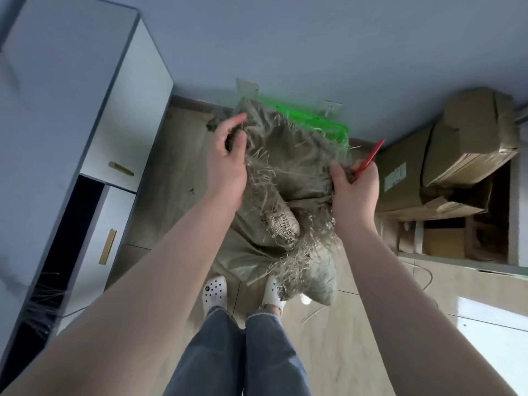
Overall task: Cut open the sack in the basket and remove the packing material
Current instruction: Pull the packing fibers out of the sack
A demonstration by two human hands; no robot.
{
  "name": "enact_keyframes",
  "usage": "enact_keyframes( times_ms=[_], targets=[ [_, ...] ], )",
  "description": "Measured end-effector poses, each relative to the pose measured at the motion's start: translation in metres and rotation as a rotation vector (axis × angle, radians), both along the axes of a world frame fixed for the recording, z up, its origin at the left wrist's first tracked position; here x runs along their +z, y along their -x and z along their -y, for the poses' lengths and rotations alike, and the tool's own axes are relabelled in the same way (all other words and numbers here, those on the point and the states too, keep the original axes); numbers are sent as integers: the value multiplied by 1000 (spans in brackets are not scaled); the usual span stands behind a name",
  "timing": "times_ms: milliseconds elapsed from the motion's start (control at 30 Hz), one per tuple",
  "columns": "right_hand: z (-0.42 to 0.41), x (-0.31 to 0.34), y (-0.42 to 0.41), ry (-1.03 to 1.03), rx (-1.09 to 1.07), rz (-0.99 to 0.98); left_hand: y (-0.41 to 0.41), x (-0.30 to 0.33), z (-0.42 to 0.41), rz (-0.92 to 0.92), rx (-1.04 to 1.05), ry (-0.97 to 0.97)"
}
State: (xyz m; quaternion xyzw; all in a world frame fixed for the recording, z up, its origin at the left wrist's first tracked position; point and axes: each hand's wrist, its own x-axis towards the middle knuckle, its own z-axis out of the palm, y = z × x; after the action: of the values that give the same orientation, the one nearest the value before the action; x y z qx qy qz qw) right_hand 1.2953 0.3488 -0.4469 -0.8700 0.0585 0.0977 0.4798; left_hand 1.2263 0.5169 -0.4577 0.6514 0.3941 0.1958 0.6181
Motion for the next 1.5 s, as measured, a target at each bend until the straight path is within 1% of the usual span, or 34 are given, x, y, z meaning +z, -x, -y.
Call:
enact_keyframes(
  times_ms=[33,100,167,200,267,333,400,433,467,567,633,667,767,833,867,900,933,1033,1067,1200,1300,1333,1367,1467,1500],
  targets=[
    [0,-1,2,-28,-24,-20,0,0,0,-11,5,24],
    [-1,-3,5,-112,-78,-97,4,1,6,-82,3,136],
    [-1,-4,5,-173,-122,-160,14,7,16,-218,-14,125],
    [0,-6,4,-181,-132,-174,20,11,23,-284,-31,87],
    [1,-7,4,-186,-138,-185,27,23,41,-361,-92,34],
    [0,-7,6,-181,-119,-177,30,26,60,-407,-241,-110],
    [0,-5,5,-172,-97,-172,31,20,68,-407,-406,-296],
    [2,-5,2,-151,-86,-164,32,15,65,-400,-456,-355],
    [5,-4,-2,-122,-77,-149,31,11,59,-401,-475,-372],
    [19,-6,-15,-88,-68,-130,32,-1,32,-400,-575,-297],
    [24,-6,-20,-58,-16,-148,33,0,21,-380,-684,-202],
    [24,-6,-22,-20,23,-156,33,0,19,-365,-701,-166],
    [25,-4,-22,107,87,-168,31,-1,14,-327,-616,-56],
    [28,4,-16,243,113,-30,31,-3,11,-293,-551,10],
    [29,9,-10,277,141,45,31,-4,10,-281,-535,2],
    [28,15,-3,281,190,59,32,-5,8,-274,-528,-16],
    [26,18,6,255,269,-9,32,-5,8,-268,-531,-33],
    [16,17,38,157,560,-452,32,-6,5,-241,-524,-64],
    [12,14,45,137,600,-541,32,-7,4,-244,-528,-93],
    [-3,7,50,94,524,-628,34,-8,2,-241,-554,-180],
    [-16,10,43,41,448,-644,36,-8,4,-205,-562,-187],
    [-18,13,41,-2,408,-647,36,-6,6,-183,-554,-151],
    [-20,16,39,-51,382,-654,37,-5,7,-146,-539,-69],
    [-20,26,38,-225,373,-727,37,-5,14,54,-456,374],
    [-20,28,38,-269,370,-751,37,-8,18,71,-454,498]
  ],
)
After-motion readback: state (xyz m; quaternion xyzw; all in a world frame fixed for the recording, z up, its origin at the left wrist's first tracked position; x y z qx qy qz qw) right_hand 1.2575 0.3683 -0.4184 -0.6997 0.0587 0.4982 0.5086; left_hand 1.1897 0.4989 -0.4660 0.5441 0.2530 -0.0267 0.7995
